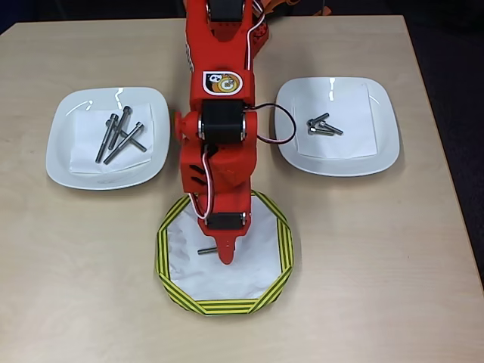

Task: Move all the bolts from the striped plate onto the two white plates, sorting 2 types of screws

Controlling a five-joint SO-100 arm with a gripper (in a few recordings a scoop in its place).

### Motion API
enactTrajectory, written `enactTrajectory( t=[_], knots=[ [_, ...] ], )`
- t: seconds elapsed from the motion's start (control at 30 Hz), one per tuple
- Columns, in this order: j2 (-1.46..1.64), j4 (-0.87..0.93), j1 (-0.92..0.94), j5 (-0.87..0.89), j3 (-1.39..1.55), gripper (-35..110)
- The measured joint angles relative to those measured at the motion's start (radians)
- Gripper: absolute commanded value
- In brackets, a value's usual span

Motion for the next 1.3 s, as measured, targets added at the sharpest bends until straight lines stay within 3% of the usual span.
enactTrajectory(
  t=[0.97, 1.3],
  knots=[
    [-0.020, 0.037, 0.034, 0.000, -0.025, 9],
    [-0.049, 0.044, 0.035, 0.003, -0.072, 0]
  ],
)
